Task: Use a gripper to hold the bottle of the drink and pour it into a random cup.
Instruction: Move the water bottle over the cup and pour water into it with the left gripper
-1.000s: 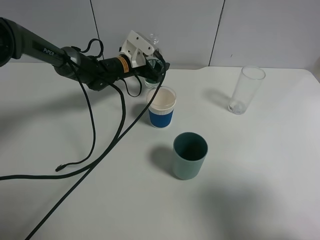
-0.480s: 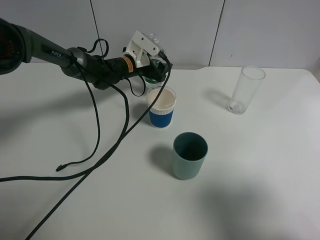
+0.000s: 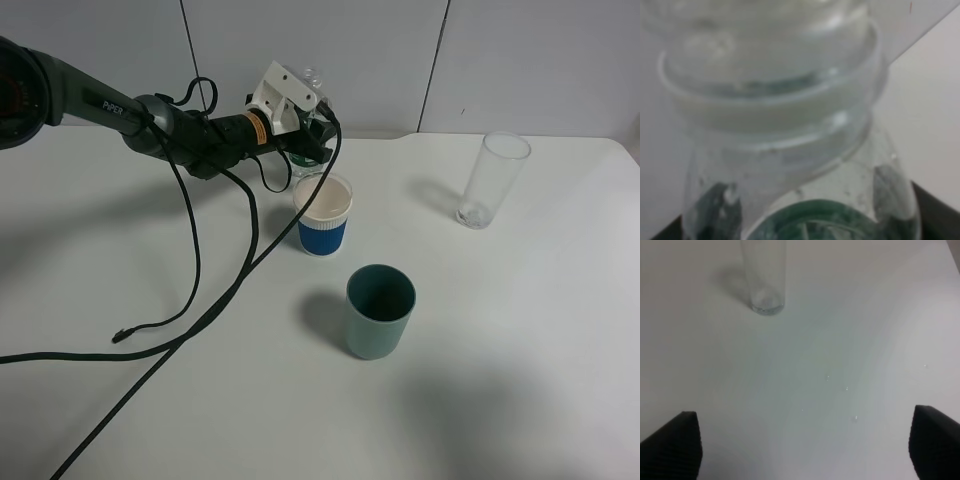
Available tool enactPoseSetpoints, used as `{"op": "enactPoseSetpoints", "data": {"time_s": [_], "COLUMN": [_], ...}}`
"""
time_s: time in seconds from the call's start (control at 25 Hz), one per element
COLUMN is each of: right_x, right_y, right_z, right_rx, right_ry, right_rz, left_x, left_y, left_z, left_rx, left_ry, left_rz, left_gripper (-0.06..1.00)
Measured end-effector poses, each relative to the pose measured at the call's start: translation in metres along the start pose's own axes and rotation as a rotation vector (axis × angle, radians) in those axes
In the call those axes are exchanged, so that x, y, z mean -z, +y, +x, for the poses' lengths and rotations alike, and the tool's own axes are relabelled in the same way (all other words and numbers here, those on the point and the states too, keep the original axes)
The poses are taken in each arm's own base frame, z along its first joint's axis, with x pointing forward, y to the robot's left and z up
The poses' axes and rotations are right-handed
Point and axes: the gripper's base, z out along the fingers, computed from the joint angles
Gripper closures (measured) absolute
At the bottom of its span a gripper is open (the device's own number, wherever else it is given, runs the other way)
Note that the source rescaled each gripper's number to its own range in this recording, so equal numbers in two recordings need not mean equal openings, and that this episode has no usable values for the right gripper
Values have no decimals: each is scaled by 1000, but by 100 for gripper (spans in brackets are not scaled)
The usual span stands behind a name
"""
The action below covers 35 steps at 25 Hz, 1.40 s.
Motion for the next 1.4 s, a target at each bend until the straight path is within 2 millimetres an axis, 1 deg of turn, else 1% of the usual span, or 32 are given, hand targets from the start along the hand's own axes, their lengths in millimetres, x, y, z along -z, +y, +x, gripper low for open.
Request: {"op": "enactPoseSetpoints", "data": {"time_s": [0.2, 0.36, 0.56, 0.64, 0.8, 1.16, 1.32, 1.4], "right_x": [0, 0, 0, 0, 0, 0, 0, 0], "right_y": [0, 0, 0, 0, 0, 0, 0, 0], "right_z": [0, 0, 0, 0, 0, 0, 0, 0], "right_rx": [0, 0, 0, 0, 0, 0, 0, 0], "right_ry": [0, 0, 0, 0, 0, 0, 0, 0], "right_rz": [0, 0, 0, 0, 0, 0, 0, 0], "left_x": [0, 2, 7, 11, 23, 59, 78, 87], "left_y": [0, 3, 7, 9, 8, 3, 4, 2], "left_z": [0, -7, -24, -35, -51, -70, -75, -74], "left_rx": [0, -25, -62, -73, -123, -201, -204, -207], "left_ry": [8, 54, 92, 88, 83, 138, 155, 171], "left_rz": [-3, -13, -31, -41, -44, -57, -74, -85], "left_gripper": [94, 94, 94, 94, 94, 94, 94, 94]}}
